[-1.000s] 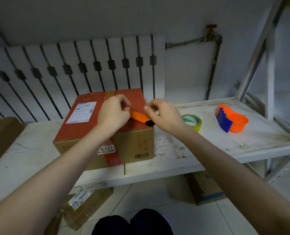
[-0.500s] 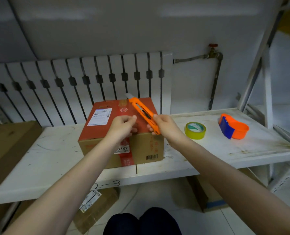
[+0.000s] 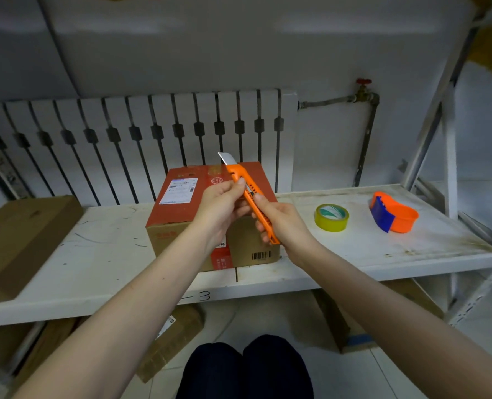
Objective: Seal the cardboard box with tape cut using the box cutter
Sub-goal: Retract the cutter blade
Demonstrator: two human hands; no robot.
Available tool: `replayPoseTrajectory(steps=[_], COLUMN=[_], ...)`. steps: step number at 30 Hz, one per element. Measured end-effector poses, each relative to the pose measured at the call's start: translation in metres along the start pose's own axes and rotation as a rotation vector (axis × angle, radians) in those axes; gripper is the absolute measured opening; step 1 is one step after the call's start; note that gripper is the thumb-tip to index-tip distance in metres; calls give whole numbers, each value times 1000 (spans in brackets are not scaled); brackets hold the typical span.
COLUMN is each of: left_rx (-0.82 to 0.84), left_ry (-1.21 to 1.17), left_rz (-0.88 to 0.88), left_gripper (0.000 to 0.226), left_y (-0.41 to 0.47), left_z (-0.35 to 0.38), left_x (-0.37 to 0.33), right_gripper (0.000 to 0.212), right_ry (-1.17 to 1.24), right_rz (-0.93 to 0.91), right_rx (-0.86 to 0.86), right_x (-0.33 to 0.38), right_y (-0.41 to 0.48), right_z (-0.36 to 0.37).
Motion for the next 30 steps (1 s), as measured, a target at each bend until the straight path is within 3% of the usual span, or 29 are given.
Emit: replayPoseTrajectory(steps=[11,30], left_rx=[6,10], left_ry=[38,67], left_rz=[18,10], left_gripper=[25,23], left_y=[-8,-6], left_z=[-4,-9], left_x=[-4,-1], right_gripper=[36,36], right_ry=[66,67], right_rz=[-70,44], right_rx=[57,143], right_x=[6,3], right_y=[-11,-19], right_z=[8,16])
Point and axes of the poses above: each hand's wrist, its own y-axis towards the middle knuckle, its own z-axis out of the palm, x = y × z, the point moved 4 cm from there along y, towards the middle knuckle
